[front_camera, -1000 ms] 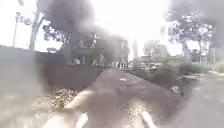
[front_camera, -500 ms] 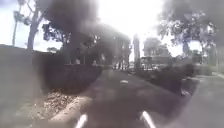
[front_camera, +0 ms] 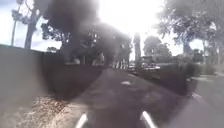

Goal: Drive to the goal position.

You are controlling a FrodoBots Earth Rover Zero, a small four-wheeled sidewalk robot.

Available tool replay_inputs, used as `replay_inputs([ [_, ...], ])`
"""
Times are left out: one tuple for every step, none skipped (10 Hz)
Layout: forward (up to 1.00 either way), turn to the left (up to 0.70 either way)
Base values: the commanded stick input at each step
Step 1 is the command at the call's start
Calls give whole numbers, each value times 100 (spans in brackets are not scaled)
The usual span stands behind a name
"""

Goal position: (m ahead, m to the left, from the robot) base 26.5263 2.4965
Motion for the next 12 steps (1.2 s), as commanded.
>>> replay_inputs([
  [85,0],
  [85,0],
  [85,0],
  [85,0],
  [85,0],
  [85,0],
  [85,0],
  [85,0],
  [85,0],
  [85,0],
  [85,0],
  [85,0],
])
